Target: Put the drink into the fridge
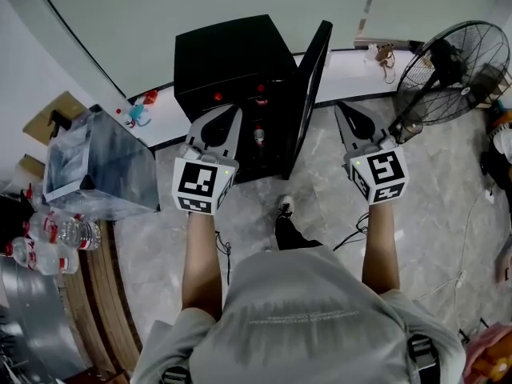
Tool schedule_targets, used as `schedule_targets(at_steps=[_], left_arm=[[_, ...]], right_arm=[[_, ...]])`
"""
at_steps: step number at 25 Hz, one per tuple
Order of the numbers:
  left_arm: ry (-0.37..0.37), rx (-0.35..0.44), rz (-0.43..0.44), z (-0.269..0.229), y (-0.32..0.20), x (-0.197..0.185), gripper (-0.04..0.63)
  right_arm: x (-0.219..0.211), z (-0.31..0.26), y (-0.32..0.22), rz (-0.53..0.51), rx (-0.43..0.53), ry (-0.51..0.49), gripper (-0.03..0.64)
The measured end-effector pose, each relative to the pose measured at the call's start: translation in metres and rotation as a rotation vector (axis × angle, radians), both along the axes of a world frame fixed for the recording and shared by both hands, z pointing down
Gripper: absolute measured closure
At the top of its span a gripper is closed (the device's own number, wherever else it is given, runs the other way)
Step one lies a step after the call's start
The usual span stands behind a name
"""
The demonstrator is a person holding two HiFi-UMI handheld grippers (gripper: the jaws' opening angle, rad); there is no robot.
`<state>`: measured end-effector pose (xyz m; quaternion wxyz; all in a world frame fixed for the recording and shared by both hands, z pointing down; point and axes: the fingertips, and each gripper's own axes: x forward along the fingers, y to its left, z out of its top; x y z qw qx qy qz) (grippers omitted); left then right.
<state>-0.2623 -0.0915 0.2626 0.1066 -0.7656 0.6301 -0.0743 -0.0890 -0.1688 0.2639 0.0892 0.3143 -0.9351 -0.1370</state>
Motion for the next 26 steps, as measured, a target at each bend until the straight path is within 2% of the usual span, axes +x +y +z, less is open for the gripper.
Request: schedule_targets(at_steps=[7,26], left_arm=[[0.014,-0.023,0.017,0.011,-0.007,0.003,0.581],[0.040,-0.072,0.039,0.035,-0.012,0.016,0.581]], right_arm=[[0.000,0.002,0.000,0.009,0.023,0.036,0.617],[0.010,0.027,0.002,0.021,-0.029,0.041,0.617]])
